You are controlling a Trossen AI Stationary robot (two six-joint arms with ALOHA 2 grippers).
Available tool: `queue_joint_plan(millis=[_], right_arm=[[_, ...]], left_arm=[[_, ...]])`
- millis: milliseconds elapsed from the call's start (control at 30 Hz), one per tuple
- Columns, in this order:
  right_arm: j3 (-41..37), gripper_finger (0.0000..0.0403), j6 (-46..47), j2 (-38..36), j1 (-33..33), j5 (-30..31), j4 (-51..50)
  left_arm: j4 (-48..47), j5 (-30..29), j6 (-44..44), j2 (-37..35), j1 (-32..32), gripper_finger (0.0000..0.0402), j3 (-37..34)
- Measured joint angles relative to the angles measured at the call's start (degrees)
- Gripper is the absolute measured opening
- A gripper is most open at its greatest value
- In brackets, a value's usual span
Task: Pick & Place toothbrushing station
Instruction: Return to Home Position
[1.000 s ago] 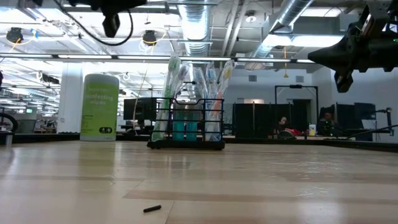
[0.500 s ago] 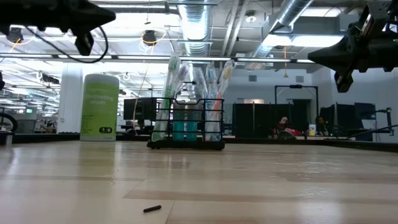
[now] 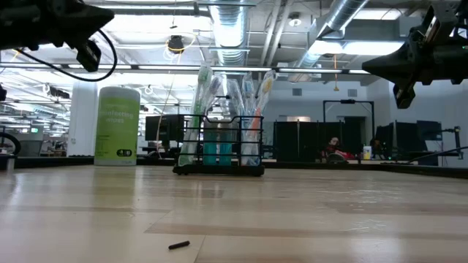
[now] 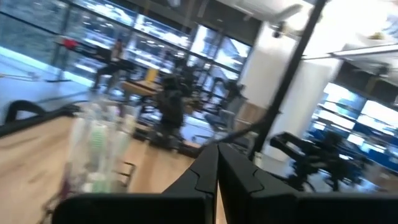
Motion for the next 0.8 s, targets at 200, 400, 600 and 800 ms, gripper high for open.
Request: queue_joint_plan(millis=[200,400,600,800], right_arm=[[-0.01,0.0,0.0,0.0,0.0,0.0,0.0],[-0.01,0.0,-0.02,0.01,0.02,0.0,0.0],[-0.01,0.0,0.0,0.02,0.0,0.0,0.01],[-0.01,0.0,0.0,0.01,0.0,0.0,0.0]], left_arm=[[0.38,1.83,-0.08,-2.63,-0.02,0.0001,-2.02],[1.61,2.03,-0.22,-3.78,-0.02,0.0001,-4.6],[3.19,1.55,-0.04,-3.79,-0.06,0.0001,-5.87],[3.06,-0.66,0.09,-3.79,-0.06,0.0001,-5.87]])
